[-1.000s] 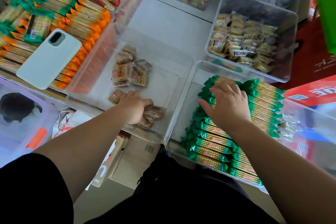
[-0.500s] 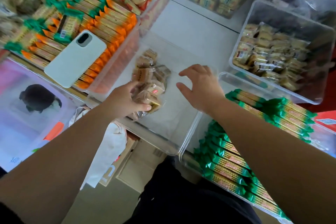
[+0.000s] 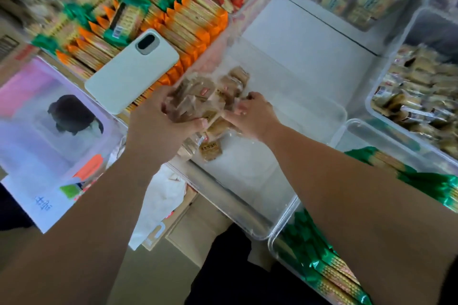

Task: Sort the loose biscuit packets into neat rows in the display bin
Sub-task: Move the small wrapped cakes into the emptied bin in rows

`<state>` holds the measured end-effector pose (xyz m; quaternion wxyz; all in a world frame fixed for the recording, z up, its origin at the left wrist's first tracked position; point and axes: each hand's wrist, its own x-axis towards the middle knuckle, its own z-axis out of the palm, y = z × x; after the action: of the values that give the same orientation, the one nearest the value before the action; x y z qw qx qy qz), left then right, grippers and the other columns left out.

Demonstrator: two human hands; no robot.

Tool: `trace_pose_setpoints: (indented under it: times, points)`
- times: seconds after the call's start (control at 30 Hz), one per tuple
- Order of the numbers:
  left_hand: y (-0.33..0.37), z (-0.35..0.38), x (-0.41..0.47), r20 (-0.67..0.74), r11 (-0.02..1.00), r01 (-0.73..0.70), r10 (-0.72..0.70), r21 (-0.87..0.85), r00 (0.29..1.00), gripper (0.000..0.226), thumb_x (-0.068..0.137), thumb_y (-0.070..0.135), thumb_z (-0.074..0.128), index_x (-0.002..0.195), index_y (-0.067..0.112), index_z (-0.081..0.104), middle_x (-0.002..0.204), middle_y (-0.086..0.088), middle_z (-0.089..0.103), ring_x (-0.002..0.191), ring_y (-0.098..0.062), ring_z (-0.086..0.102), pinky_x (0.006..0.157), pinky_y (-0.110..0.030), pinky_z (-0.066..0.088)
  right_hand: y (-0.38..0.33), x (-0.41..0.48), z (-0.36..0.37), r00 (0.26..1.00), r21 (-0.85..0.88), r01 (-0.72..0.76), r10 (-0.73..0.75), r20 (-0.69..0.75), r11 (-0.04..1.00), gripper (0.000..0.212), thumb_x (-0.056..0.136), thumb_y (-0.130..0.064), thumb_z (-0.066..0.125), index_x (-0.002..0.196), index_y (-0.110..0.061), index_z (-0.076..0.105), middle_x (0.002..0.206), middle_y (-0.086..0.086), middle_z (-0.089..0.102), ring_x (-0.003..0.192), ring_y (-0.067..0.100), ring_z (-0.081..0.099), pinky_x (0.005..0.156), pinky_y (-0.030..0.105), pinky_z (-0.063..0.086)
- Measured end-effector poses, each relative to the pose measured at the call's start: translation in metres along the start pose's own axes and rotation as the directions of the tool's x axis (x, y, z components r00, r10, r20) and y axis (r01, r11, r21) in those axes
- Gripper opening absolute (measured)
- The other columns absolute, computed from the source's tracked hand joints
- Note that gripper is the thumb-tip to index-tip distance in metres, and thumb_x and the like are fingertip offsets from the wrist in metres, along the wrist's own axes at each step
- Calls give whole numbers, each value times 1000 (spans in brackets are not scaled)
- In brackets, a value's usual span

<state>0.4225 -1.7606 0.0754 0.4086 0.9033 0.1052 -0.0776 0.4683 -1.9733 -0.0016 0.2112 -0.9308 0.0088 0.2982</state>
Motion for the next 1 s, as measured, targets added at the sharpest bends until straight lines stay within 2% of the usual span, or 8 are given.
trace_pose_setpoints:
  times: [0.1,0.3,0.4,0.5,0.63,0.8,0.9,1.0]
  points:
    - [0,-12,-3,-87,999,27,-24,35,996,60,68,42,91,120,27,65,101,14,66,92,-8,60,67,-6,37,3,-6,12,991,55,-88,93,-94,995,46,73,-56,78,99,-27,54,128,3,44,117,30,46,97,44,48]
    - [-6,-19,-7,-77,995,89,-91,-35,993,57,70,41,90,120,31,64,97,22,65,96,-8,63,71,-15,44,17,-13,15,978,228,-62,105,-180,972,99,78,-28,83,152,-33,17,110,3,58,95,23,61,78,40,54]
    - [-7,-20,-13,-90,993,104,-109,-49,990,57,69,39,91,120,30,65,97,24,65,98,-11,66,78,-22,50,23,-13,11,975,209,-106,142,-168,972,70,87,-25,74,147,-29,39,122,2,59,109,25,60,84,36,52]
    - [-11,-21,-16,-115,988,139,-147,-69,982,57,71,41,90,121,27,65,100,19,67,99,-13,66,87,-32,55,24,-20,-2,957,408,-84,188,-221,909,42,82,-26,76,118,-28,56,103,-6,62,95,18,62,76,34,55]
    - [-19,-26,-22,-134,977,194,-204,-90,970,55,75,45,86,122,25,65,108,10,70,102,-17,66,91,-40,57,22,-37,-21,989,637,-79,141,-48,767,44,67,-20,90,100,-13,62,91,-4,65,81,13,60,63,25,49]
    - [-24,-25,-32,-133,963,226,-245,-146,960,53,72,48,87,115,27,65,108,10,71,100,-19,70,89,-48,60,28,-41,7,995,164,-10,-7,98,986,51,59,-31,96,95,-20,61,98,-3,62,92,22,60,66,28,43]
    - [-25,-23,-34,-132,959,230,-252,-163,959,53,74,43,89,118,25,65,107,9,72,96,-17,71,86,-46,61,28,-37,16,991,-49,-25,31,132,998,84,59,-46,92,129,-25,53,116,-1,56,107,23,55,84,34,49]
    - [-24,-23,-34,-134,954,234,-261,-189,956,52,74,41,89,118,26,65,105,10,72,94,-15,71,84,-45,62,26,-36,20,975,-146,-16,47,217,989,75,58,-63,85,113,-20,58,105,-2,59,98,21,56,85,36,52]
